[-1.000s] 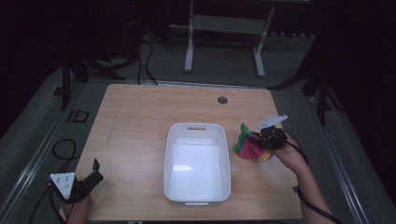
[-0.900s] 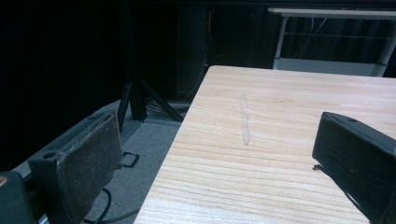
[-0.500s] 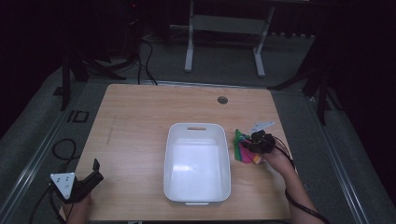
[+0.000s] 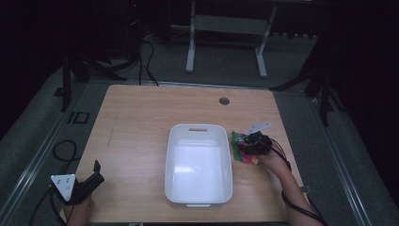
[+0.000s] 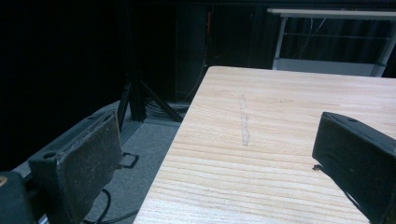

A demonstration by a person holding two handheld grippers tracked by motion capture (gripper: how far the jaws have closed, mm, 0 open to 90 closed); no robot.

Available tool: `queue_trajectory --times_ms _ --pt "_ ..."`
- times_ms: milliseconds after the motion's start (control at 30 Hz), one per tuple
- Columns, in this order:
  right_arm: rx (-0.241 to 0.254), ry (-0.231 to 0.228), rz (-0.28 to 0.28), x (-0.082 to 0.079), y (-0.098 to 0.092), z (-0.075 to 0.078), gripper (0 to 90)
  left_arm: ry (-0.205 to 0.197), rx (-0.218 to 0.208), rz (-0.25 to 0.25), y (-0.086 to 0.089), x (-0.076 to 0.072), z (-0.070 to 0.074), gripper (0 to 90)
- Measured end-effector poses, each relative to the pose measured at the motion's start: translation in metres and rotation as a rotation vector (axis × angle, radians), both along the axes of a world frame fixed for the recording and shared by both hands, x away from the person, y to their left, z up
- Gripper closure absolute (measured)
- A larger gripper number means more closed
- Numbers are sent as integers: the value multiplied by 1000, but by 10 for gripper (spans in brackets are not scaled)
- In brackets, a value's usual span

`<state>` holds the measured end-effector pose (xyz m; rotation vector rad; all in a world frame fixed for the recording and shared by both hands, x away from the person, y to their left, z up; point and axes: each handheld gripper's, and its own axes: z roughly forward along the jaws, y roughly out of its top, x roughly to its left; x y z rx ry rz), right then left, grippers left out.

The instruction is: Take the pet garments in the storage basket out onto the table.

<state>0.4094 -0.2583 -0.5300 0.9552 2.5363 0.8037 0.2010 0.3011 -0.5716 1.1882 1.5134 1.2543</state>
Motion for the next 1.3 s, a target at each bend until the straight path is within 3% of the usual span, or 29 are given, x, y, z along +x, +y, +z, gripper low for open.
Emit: queue_trajectory --times_ms 100,233,300,467,600,700,767,933,1033,1233,1300 --pt "6 -22 -6 -3 -4 11 393 1 -1 0 0 0 0 19" --pt "41 -55 -19 -8 -11 27 326 1 0 2 0 0 0 19" --pt "80 -75 -45 -13 -21 42 268 1 -1 1 0 0 0 18" --pt "153 -119 -97 -25 -42 61 202 2 -1 3 0 0 0 19" --pt "195 -140 -141 -36 -62 67 190 2 -1 4 0 0 0 18" --pt "202 -127 -153 -43 -74 64 119 3 2 4 0 0 0 19" --pt "198 -123 -155 -48 -81 60 111 3 2 5 0 0 0 19" --pt "243 -92 -183 -58 -97 45 105 4 -1 5 0 1 0 19" --pt "245 -104 -189 -63 -102 37 105 3 -3 5 0 1 0 18" --pt "287 -128 -265 -82 -118 13 106 2 -1 5 0 0 0 19" --pt "279 -118 -274 -84 -122 6 106 2 1 4 0 0 0 19"
